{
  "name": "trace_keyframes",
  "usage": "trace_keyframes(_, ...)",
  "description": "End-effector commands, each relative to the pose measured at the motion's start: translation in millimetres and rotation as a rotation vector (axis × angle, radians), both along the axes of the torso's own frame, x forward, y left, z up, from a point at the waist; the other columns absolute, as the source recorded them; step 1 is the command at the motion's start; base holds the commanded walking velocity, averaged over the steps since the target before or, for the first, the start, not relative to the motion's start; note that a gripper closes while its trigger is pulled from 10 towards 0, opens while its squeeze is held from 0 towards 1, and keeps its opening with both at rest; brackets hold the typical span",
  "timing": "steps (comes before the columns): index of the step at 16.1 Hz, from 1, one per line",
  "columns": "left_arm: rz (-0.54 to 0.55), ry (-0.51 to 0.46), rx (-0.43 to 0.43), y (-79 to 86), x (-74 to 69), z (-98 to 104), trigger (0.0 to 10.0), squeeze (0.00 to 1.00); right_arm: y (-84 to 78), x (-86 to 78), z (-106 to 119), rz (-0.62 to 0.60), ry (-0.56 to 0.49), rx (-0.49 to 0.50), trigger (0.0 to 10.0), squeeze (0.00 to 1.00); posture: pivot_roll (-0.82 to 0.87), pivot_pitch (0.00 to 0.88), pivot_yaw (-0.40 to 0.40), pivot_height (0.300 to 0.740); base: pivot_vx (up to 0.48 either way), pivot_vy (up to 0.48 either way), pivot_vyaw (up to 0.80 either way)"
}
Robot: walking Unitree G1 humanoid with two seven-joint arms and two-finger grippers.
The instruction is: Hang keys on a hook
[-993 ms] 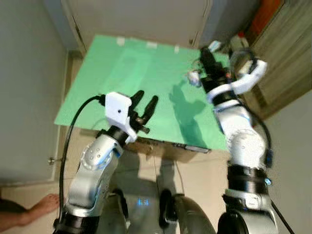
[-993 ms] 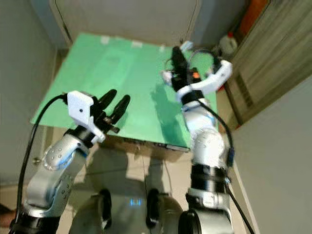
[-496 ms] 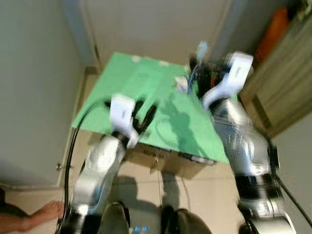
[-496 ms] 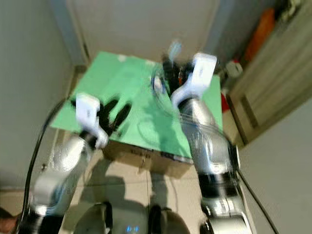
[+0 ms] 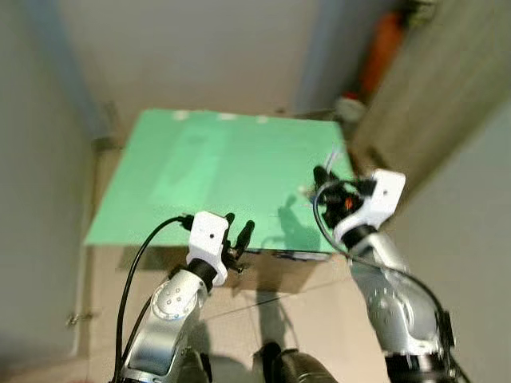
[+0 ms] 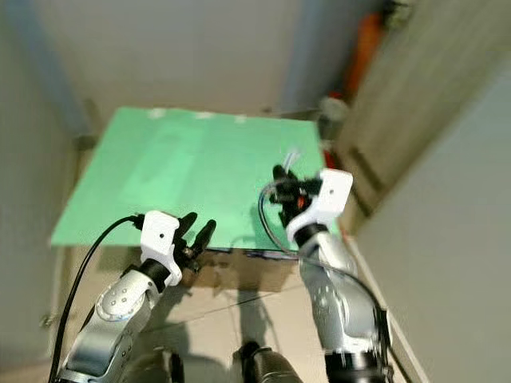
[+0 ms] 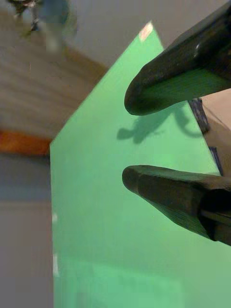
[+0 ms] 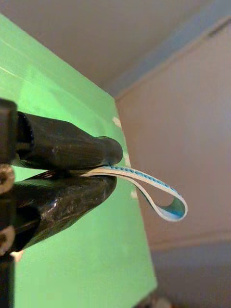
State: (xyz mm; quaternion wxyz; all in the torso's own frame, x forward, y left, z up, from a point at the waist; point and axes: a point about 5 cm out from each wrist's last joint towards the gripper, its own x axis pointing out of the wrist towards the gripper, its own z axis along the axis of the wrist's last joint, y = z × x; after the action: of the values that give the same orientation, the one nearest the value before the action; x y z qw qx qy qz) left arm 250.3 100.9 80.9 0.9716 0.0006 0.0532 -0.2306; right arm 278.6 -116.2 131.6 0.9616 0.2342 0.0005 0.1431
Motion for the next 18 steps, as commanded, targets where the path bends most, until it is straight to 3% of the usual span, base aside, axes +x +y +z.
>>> trace_keyframes(1,-0.024,0.004,0.008,-6.6,-0.8,-2.8,10.0,0.00,-0.2,-5.9,1.0,0.006,-0.023,0.003,10.0,0.00,0.08,0.055,-0.036,0.740,0.000,0.000,-0.80)
trace_keyframes(4,-0.030,-0.016,0.016,-7.6,6.5,1.2,10.0,0.00,3.8,-9.9,-9.4,0.014,0.006,-0.026,10.0,0.00,0.06,0.056,-0.022,0.740,0.000,0.000,-0.80)
trace_keyframes(8,-0.015,-0.064,0.012,-8.7,21.5,11.7,10.0,0.00,8.2,-3.5,0.5,0.019,-0.030,-0.012,10.0,0.00,0.06,0.062,-0.019,0.740,0.000,0.000,-0.80)
trace_keyframes(18,-0.017,-0.099,-0.016,-14.7,24.9,22.6,10.0,0.00,15.0,4.5,13.7,0.038,-0.069,-0.027,10.0,0.00,0.08,0.088,-0.027,0.740,0.000,0.000,-0.80)
